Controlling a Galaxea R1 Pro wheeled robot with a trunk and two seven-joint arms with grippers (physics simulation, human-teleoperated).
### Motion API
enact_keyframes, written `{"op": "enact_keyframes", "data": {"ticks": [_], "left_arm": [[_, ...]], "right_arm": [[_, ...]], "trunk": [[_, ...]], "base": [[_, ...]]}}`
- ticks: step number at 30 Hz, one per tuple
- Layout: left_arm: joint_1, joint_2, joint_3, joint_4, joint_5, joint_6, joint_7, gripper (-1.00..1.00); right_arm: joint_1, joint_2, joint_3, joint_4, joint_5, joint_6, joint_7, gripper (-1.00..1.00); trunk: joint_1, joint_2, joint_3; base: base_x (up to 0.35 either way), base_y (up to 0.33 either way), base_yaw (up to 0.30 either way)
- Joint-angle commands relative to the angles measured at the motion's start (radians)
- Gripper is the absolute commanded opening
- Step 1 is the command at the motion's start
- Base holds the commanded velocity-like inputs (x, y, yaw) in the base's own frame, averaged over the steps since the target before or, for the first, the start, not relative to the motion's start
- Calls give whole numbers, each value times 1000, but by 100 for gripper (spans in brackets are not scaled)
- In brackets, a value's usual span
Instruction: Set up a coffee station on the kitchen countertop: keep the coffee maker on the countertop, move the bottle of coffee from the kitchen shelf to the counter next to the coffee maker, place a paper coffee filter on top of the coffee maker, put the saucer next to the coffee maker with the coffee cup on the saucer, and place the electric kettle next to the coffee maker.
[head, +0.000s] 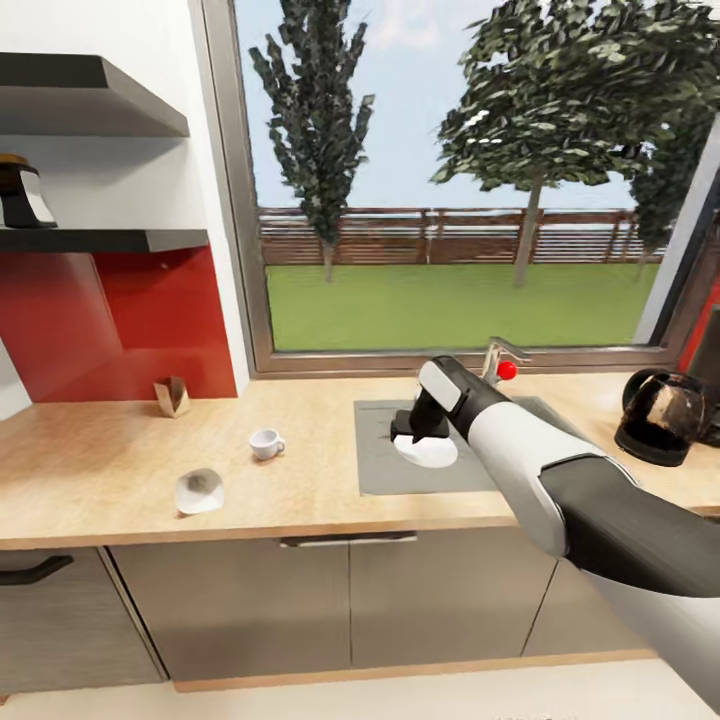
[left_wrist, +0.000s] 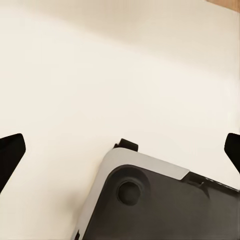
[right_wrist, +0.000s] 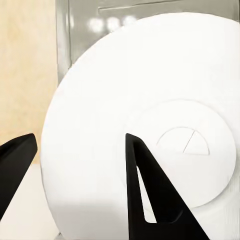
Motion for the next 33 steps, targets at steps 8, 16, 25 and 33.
{"op": "enact_keyframes", "data": {"ticks": [8, 16, 25, 33], "left_arm": [[0, 0, 3, 0, 2, -4, -1, 100], [0, -1, 3, 0, 2, -4, -1, 100], [0, -3, 3, 0, 3, -3, -1, 100], [0, -5, 3, 0, 2, -3, -1, 100]], "right_arm": [[-1, -42, 6, 49, -12, 2, -6, -100], [-1, -87, 6, 115, -12, -7, 2, -100], [-1, -225, 6, 215, -11, -60, 115, -100], [-1, -273, 6, 221, -11, -62, 124, -100]], "trunk": [[0, -1, 9], [0, -1, 20], [0, -1, 33], [0, -1, 45]], "base": [[0, 0, -197], [0, 0, -166], [0, 0, -140], [0, 0, -108]]}}
